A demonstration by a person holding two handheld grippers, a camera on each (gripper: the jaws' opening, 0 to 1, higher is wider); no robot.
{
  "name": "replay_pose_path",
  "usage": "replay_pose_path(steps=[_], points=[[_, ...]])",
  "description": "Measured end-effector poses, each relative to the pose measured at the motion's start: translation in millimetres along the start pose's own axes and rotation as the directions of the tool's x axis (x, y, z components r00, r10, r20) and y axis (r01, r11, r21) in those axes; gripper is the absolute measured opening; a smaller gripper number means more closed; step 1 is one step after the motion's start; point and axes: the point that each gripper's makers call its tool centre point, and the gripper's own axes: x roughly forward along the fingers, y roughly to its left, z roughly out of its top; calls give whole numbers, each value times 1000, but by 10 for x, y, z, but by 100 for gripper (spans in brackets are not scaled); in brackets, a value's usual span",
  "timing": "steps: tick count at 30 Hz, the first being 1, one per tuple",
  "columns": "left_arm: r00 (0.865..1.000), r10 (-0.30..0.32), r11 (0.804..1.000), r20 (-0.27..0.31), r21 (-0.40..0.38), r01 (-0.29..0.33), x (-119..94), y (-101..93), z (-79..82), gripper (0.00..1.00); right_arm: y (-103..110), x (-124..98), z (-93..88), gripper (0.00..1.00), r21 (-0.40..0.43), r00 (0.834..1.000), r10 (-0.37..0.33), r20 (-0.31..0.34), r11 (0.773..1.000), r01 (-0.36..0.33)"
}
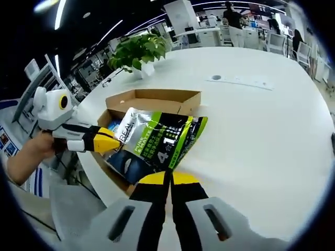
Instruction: Operate the shoe box by opening the lid, removing the specified soft item, and placing it in the target area until the item is outside and the box remains undamaged.
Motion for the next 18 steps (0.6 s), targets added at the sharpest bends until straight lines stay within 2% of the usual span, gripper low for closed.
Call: replay_pose_path(steps=[18], points=[[997, -62, 997, -38, 36, 63, 432, -284, 169, 0, -477, -248, -94, 0, 20, 997, -73, -15, 997, 74]])
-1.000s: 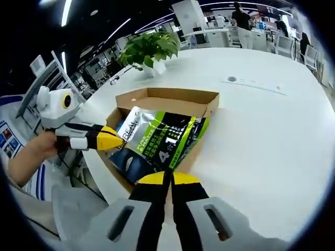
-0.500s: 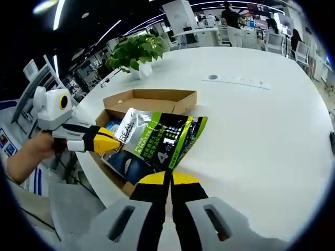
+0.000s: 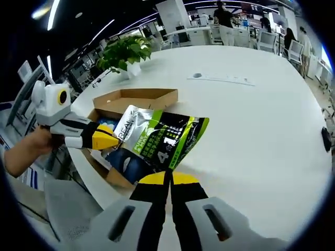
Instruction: Operate the shoe box by opening the lid, removing the specified soft item, and placing it in the target area until the item is outside and the box remains undamaged.
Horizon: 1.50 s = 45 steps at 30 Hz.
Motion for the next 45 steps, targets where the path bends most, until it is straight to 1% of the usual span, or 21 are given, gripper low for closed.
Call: replay_pose_path(steps=[4, 10, 14, 20, 27, 29, 31, 32, 34, 36, 37, 38, 39, 41, 44, 45], points=[[1000, -10, 1000, -9, 7, 10, 86, -74, 15, 0, -78, -23, -11, 0, 7, 1000, -11, -4, 1000, 11], [999, -18, 1000, -27, 18, 19, 238, -100, 54, 0, -207, -33, -23, 0, 20, 999, -31, -9, 999, 32], [999, -14, 999, -50, 38, 16, 331, -93, 87, 0, -312, 8, -13, 0, 28, 999, -48, -12, 998, 48], [995, -1, 998, -101, 70, 8, 461, -66, 112, 0, -446, 85, 6, 0, 32, 998, -66, -21, 997, 66], [986, 18, 989, -166, 145, 6, 619, -23, 104, 0, -564, 178, -4, 0, 31, 997, -75, -35, 997, 76], [981, 27, 988, -191, 153, 3, 664, 2, 76, 0, -584, 210, -4, 0, 37, 997, -72, -39, 997, 74], [974, 35, 985, -226, 171, 4, 703, 19, 32, 0, -612, 251, -3, 0, 33, 996, -76, -42, 996, 77], [972, 39, 984, -232, 178, 3, 710, 24, 24, 0, -617, 259, -4, 0, 34, 996, -75, -43, 996, 77], [960, 70, 971, -271, 239, -4, 759, 61, -4, 1, -639, 319, -8, 0, 29, 996, -75, -50, 997, 77], [954, 79, 966, -291, 260, -1, 794, 61, -16, 1, -675, 366, -16, 0, 7, 994, -87, -60, 996, 88], [947, 82, 963, -312, 269, 5, 817, 60, -31, 1, -686, 380, -19, 0, 1, 994, -91, -63, 996, 91], [943, 83, 963, -323, 271, 8, 836, 62, -37, 1, -701, 398, -23, 0, -5, 993, -94, -68, 996, 94], [935, 89, 959, -345, 282, 12, 860, 74, -55, 1, -711, 408, -22, 0, -6, 993, -95, -69, 995, 95], [925, 106, 951, -365, 310, 14, 899, 105, -68, 1, -730, 434, -25, 0, -2, 993, -92, -71, 996, 92], [919, 112, 945, -377, 326, 18, 937, 113, -67, 1, -765, 473, -37, 0, -1, 993, -94, -77, 996, 94], [912, 119, 939, -393, 343, 26, 965, 121, -81, 1, -783, 492, -46, 0, 1, 992, -97, -81, 995, 97]])
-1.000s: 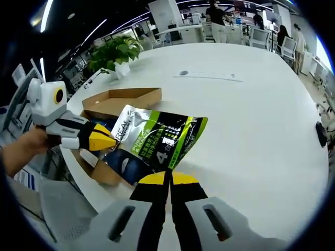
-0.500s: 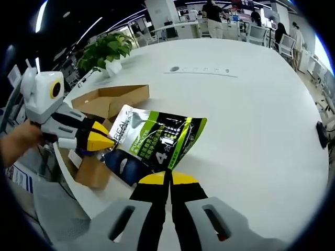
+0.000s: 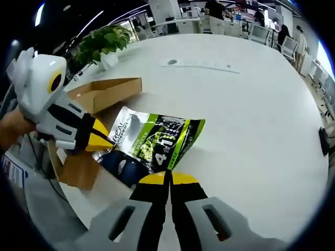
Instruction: Operate the shoe box by opening the lid, removing the specified soft item, and placing it in the target area until the item is outside and the box remains undamaged.
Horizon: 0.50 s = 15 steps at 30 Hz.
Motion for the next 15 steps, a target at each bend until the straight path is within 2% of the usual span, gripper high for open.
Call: replay_pose_path(steps=[1, 4, 5, 7, 9, 11, 15], points=[[1000, 1, 1000, -6, 5, -1, 9, 3, -4, 1, -8, 21, -6, 0, 2, 1000, 0, -3, 1000, 0], [997, 18, 999, -79, 48, -14, 57, 24, -45, 1, -15, 80, -21, 0, 12, 1000, 4, -11, 1000, -4], [997, 20, 997, -71, 82, -14, 72, 36, -9, 1, -37, 109, -37, 0, 5, 1000, -7, -17, 1000, 7], [997, 13, 997, -82, 81, -6, 103, 31, 2, 1, -63, 153, -74, 0, -1, 999, -16, -32, 1000, 16], [991, 18, 993, -129, 119, -2, 151, 35, -32, 1, -74, 178, -87, 0, 4, 999, -14, -36, 1000, 14], [988, 25, 988, -149, 154, -2, 196, 27, -46, 1, -87, 198, -98, 0, 13, 999, -13, -40, 1000, 14], [986, 17, 988, -166, 157, 9, 261, 22, -74, 2, -125, 237, -112, 0, 26, 999, -13, -41, 1000, 14]])
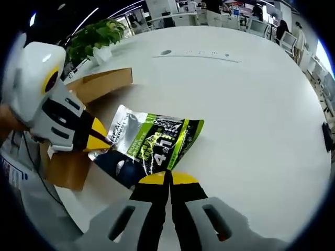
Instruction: Operate the shoe box by opening the lid, removing the specified soft item, and placing it in the target area until the item is outside and the box remains undamaged.
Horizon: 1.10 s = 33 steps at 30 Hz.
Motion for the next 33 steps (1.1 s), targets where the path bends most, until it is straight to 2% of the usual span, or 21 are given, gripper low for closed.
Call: replay_pose_path(steps=[6, 11, 13, 23, 27, 33], points=[[1000, 2, 1000, -17, 19, -2, 45, -6, -29, 2, -15, 80, -30, 0, 14, 1000, 6, -3, 1000, -6], [998, 18, 991, -68, 130, -9, 104, -24, -102, 3, 5, 142, -67, 0, 11, 1000, 6, -12, 1000, -6], [998, 20, 992, -64, 122, -12, 104, -34, -79, 3, -10, 162, -87, 0, 6, 1000, -3, -15, 1000, 3], [994, 66, 973, -89, 225, -44, 14, -15, -142, 8, -21, 185, -107, 0, 23, 1000, -10, -9, 1000, 10], [993, 77, 965, -84, 255, -53, -68, -19, -144, 8, -28, 188, -104, 0, 19, 1000, -12, -9, 1000, 12], [997, 67, 971, -37, 233, -57, -209, -43, -28, 11, -19, 197, -105, 0, 27, 1000, -12, -10, 1000, 12]])
